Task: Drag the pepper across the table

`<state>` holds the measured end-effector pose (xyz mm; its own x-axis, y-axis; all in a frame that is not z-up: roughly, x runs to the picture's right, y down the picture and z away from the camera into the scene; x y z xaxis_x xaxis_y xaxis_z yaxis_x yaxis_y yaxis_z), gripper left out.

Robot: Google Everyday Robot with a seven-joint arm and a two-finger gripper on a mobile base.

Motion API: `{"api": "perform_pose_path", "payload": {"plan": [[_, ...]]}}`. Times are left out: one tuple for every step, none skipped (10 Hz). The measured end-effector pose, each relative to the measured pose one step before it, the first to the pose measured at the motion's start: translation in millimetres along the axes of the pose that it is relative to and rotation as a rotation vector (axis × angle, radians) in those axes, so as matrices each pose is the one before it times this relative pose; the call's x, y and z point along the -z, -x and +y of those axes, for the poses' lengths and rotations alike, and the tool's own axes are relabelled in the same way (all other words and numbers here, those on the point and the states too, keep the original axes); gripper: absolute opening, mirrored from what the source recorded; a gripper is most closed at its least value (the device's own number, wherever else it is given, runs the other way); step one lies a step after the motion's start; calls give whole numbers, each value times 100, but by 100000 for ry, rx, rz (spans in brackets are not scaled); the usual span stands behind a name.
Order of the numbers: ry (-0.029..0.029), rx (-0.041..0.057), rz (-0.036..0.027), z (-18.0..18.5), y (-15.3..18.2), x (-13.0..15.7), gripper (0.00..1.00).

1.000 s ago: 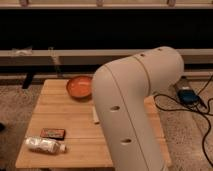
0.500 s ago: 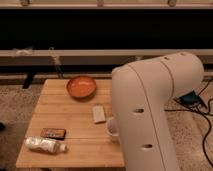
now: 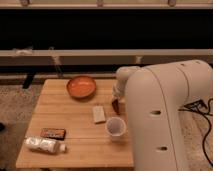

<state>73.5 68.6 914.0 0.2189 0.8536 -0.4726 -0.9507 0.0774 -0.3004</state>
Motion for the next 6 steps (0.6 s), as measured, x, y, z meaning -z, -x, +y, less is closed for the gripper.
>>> {"api": "perform_pose_path", "payload": {"plan": [[187, 181, -467, -398, 0, 113, 0], [98, 319, -626, -580, -52, 194, 0], [-173, -254, -402, -414, -120, 123, 1], [-406, -478, -620, -439, -87, 219, 6], [-740, -547, -322, -437, -98, 223, 15], [-969, -397, -261, -315, -56, 303, 27]]}}
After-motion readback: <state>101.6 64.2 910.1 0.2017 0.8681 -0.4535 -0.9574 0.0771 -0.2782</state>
